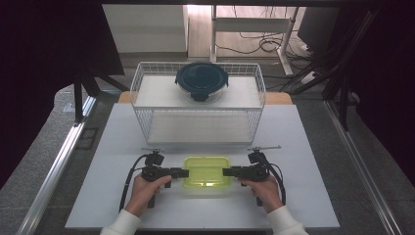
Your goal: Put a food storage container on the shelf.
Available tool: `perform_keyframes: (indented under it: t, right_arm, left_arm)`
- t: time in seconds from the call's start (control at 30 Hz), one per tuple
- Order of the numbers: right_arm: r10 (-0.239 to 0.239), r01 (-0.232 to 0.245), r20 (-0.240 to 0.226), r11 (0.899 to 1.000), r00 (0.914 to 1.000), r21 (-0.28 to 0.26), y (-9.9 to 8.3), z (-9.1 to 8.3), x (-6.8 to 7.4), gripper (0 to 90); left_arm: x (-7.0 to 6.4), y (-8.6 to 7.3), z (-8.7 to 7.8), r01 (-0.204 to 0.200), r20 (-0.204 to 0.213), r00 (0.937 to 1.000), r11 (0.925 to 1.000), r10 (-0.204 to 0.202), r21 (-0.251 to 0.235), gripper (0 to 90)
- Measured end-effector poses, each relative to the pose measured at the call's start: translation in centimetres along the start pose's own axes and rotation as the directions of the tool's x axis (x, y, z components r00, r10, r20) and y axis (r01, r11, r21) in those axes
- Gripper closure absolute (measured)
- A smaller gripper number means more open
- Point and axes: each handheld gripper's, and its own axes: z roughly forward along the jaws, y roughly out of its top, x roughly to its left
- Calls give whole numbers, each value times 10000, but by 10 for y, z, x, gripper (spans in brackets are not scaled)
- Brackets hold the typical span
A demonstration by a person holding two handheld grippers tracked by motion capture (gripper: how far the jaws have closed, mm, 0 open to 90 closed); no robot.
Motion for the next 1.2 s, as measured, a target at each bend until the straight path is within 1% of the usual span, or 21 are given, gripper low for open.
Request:
perform_keyframes:
  t: [0.03,0.1,0.17,0.23,0.3,0.33,0.43,0.5,0.53,0.57,0.67,0.83,1.0,1.03,1.13,1.2]
  right_arm:
    - [24,-24,-65,10000,10000,26,0,0,0,516]
    - [130,-129,-134,9999,9998,101,-1,0,-1,548]
    - [370,-365,-343,9992,9987,176,-2,1,-4,584]
    - [583,-571,-540,9981,9968,242,-3,2,-6,615]
    - [697,-687,-451,9974,9965,237,-3,1,-7,658]
    - [772,-765,-384,9969,9963,196,-3,0,-8,686]
    - [978,-975,-440,9952,9942,103,-4,-2,-9,735]
    - [1037,-1036,-471,9946,9935,36,-4,-4,-8,746]
    - [1015,-1015,-459,9948,9938,22,-4,-4,-7,750]
    - [997,-998,-400,9950,9942,12,-5,-5,-6,756]
    - [905,-911,-339,9957,9953,-142,-4,-8,-4,777]
    - [636,-644,-236,9973,9977,-354,-2,-15,2,781]
    - [158,-177,-314,9980,9994,-608,1,-24,12,779]
    - [117,-137,-311,9979,9994,-638,1,-26,14,779]
    - [-242,216,-308,9962,9992,-843,3,-32,21,778]
    - [-354,324,-308,9953,9989,-916,4,-36,25,777]
  left_arm:
    - [0,0,0,55,197,9998,10000,-56,60,516]
    - [0,0,1,136,384,9992,9999,-137,39,560]
    - [-1,0,2,113,399,9991,9998,-119,160,595]
    - [0,0,4,266,409,9988,9994,-274,202,634]
    - [1,-1,4,303,367,9988,9994,-310,193,678]
    - [0,-1,4,521,405,9978,9986,-525,99,707]
    - [1,-1,2,625,580,9964,9980,-625,15,736]
    - [0,-1,-1,638,708,9955,9980,-634,-34,749]
    - [-1,-1,-2,660,787,9948,9978,-651,-100,756]
    - [-1,-1,-4,533,832,9952,9985,-522,-119,763]
    - [-6,-1,-7,382,920,9951,9991,-364,-175,783]
    - [-15,1,-12,120,808,9967,9990,-85,-426,789]
    - [-21,2,-19,-63,870,9961,9982,115,-602,795]
    - [-23,3,-21,-127,882,9959,9976,186,-674,795]
    - [-27,4,-26,-358,898,9950,9963,428,-777,797]
    - [-31,5,-29,-468,890,9945,9950,546,-880,798]
